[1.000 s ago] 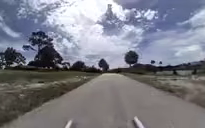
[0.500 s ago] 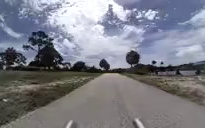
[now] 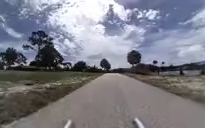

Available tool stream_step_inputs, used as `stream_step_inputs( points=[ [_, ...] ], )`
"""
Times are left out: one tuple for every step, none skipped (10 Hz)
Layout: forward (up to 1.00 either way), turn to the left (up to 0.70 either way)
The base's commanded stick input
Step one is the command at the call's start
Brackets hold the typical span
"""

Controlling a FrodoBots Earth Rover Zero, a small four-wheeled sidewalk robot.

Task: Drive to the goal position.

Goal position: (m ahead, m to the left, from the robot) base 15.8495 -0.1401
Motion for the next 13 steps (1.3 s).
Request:
stream_step_inputs(
  points=[
    [0.85,0.0],
    [0.85,0.0],
    [0.85,0.0],
    [0.85,0.0],
    [0.85,0.0],
    [0.85,0.0],
    [0.85,0.0],
    [0.85,0.0],
    [0.85,0.0],
    [0.85,0.0],
    [0.85,0.0],
    [0.85,0.0],
    [0.85,0.0]
  ],
)
